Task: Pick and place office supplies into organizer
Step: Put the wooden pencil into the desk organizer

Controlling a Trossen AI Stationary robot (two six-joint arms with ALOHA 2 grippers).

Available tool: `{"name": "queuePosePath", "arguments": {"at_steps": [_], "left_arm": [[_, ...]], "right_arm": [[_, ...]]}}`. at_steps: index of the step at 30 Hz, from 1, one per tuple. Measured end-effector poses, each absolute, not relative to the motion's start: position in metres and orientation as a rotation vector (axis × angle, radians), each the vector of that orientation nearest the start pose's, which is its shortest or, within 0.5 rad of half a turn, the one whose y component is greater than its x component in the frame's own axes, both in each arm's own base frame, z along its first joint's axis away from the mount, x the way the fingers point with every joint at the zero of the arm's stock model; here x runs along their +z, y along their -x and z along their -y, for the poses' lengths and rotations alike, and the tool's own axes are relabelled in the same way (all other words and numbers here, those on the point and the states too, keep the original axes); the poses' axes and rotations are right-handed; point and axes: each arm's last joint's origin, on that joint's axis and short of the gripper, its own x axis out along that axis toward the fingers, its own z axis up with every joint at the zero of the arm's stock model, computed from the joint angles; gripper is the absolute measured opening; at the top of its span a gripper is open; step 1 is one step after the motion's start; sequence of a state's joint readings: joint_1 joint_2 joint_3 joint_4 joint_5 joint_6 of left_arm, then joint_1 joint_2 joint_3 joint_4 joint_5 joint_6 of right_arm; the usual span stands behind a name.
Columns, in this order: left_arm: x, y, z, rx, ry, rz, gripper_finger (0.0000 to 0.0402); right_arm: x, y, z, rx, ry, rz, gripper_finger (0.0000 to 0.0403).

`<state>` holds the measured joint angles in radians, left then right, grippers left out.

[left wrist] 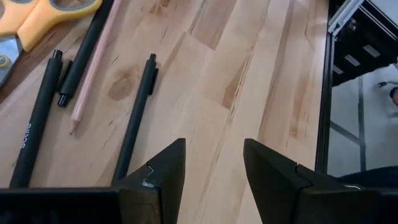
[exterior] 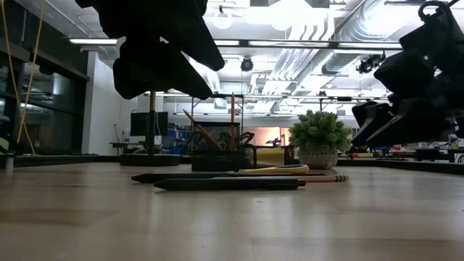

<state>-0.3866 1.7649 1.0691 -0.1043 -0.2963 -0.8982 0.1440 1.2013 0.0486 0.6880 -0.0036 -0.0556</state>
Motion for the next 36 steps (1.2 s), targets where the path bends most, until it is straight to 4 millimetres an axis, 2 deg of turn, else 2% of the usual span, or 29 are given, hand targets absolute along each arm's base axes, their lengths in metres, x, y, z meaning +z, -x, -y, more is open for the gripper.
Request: {"name": "queuePosePath", "arguments": {"at_steps": [8, 22, 30, 36], "left_arm": [[0.183, -0.34, 0.129, 0.253, 0.586, -0.726, 0.015], [0.183, -0.34, 0.129, 0.253, 0.584, -0.727, 0.015], [0.183, -0.34, 0.129, 0.254, 0.583, -0.728, 0.015], [0.183, -0.34, 0.129, 0.253, 0.583, -0.728, 0.015]], "right_arm": [[0.101, -0.172, -0.026, 0.188, 0.075, -0.421, 0.0138], [0.079, -0.179, -0.028, 0.209, 0.044, -0.447, 0.0135], [0.075, -0.202, -0.032, 0.226, 0.046, -0.441, 0.0133], [0.067, -0.202, -0.032, 0.227, 0.04, -0.494, 0.0133]]}}
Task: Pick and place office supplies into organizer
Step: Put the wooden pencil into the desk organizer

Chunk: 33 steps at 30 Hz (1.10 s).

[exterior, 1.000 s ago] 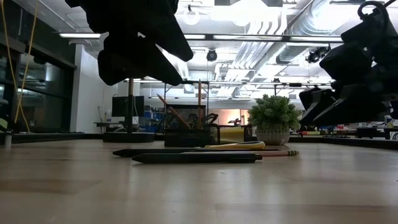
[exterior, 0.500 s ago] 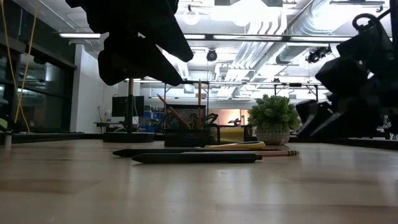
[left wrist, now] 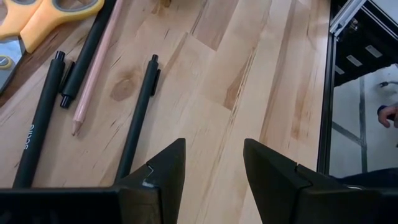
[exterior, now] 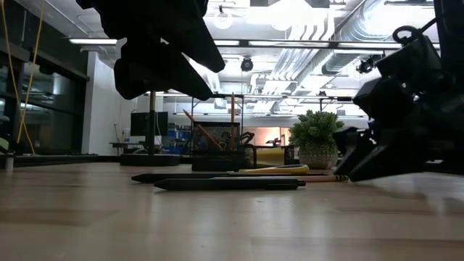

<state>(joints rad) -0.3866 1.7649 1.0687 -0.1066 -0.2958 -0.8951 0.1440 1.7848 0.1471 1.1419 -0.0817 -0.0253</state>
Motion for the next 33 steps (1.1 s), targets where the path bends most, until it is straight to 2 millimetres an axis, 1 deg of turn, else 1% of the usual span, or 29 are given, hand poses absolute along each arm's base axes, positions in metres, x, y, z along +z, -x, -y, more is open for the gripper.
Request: {"name": "queuePosePath", "arguments": {"at_steps": [10, 13, 16, 22, 24, 29, 33], "left_arm": [[0.1828, -0.34, 0.1292, 0.25, 0.575, -0.729, 0.015], [0.1828, -0.34, 0.1293, 0.249, 0.571, -0.729, 0.015], [0.1828, -0.34, 0.1293, 0.247, 0.566, -0.73, 0.015], [0.1828, -0.34, 0.1293, 0.246, 0.565, -0.73, 0.015], [0.1828, -0.34, 0.1293, 0.246, 0.565, -0.73, 0.015], [0.1828, -0.34, 0.1293, 0.246, 0.565, -0.73, 0.015], [0.1825, -0.3397, 0.1309, 0.209, 0.606, -0.76, 0.015]], "right_arm": [[0.0661, -0.2021, -0.0316, 0.225, 0.039, -0.503, 0.0133], [0.066, -0.2021, -0.0316, 0.222, 0.04, -0.504, 0.0126], [0.0656, -0.2019, -0.0314, 0.216, 0.043, -0.509, 0.0104], [0.0639, -0.2015, -0.0286, 0.2, 0.042, -0.531, 0.0033], [0.0635, -0.2014, -0.027, 0.204, 0.038, -0.536, 0.0016], [0.0634, -0.2014, -0.0253, 0.215, 0.026, -0.539, 0.0017], [0.0663, -0.2019, -0.0261, 0.232, 0.009, -0.525, 0.001]]}}
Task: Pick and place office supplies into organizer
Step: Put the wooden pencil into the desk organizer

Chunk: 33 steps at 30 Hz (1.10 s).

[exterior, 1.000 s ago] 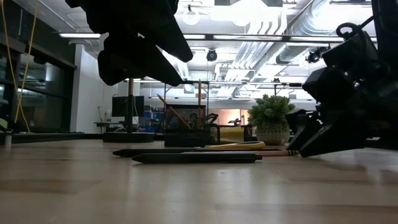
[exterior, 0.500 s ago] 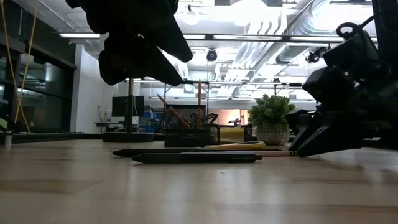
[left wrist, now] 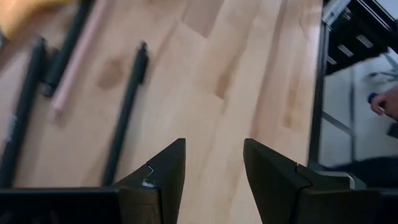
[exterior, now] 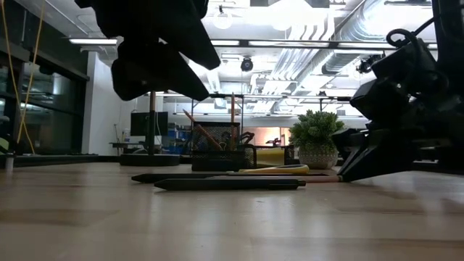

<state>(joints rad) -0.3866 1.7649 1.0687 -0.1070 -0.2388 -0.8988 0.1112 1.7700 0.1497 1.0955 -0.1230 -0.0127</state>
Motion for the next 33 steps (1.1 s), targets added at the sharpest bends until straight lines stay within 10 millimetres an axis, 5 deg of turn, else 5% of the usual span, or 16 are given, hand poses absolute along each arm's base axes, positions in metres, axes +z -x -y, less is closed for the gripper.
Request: {"name": "queuePosePath", "arguments": {"at_steps": [14, 33], "left_arm": [[0.184, -0.34, 0.133, 0.185, 0.672, -0.763, 0.015], [0.246, -0.339, 0.118, 0.441, 0.569, -0.227, 0.015]], "right_arm": [[0.1, -0.204, -0.027, 0.253, -0.036, -0.365, 0.001], [0.181, -0.183, -0.007, -0.025, -0.154, 0.021, 0.001]]}}
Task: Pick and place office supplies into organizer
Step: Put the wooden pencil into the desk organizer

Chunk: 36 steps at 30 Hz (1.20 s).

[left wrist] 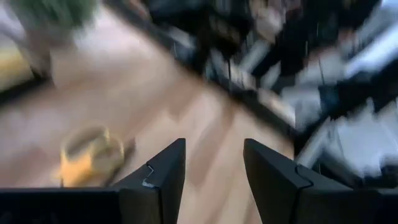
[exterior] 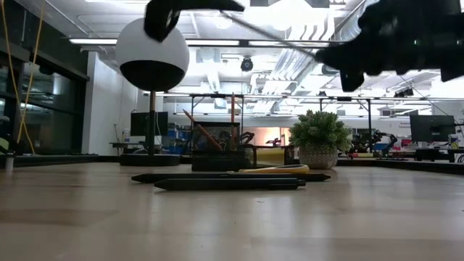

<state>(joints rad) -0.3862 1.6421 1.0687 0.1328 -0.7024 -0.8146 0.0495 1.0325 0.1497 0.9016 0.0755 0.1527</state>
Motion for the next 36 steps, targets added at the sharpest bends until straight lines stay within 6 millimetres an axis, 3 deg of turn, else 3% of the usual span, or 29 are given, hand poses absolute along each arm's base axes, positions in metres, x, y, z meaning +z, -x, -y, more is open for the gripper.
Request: {"name": "queuePosePath", "arguments": {"at_steps": [8, 17, 26, 36], "left_arm": [[0.273, -0.343, 0.109, 0.672, 0.504, 0.102, 0.015], [0.306, -0.352, 0.077, 0.603, 0.466, 0.335, 0.015], [0.333, -0.349, 0.044, 0.56, 0.364, 0.568, 0.015], [0.339, -0.351, 0.019, 0.432, 0.296, 0.643, 0.015]], "right_arm": [[0.229, -0.189, -0.007, -0.005, -0.173, 0.21, 0.001], [0.286, -0.202, -0.01, 0.066, -0.142, 0.341, 0.001], [0.297, -0.203, -0.01, 0.074, -0.167, 0.379, 0.001], [0.297, -0.203, -0.011, 0.092, -0.184, 0.377, 0.001]]}}
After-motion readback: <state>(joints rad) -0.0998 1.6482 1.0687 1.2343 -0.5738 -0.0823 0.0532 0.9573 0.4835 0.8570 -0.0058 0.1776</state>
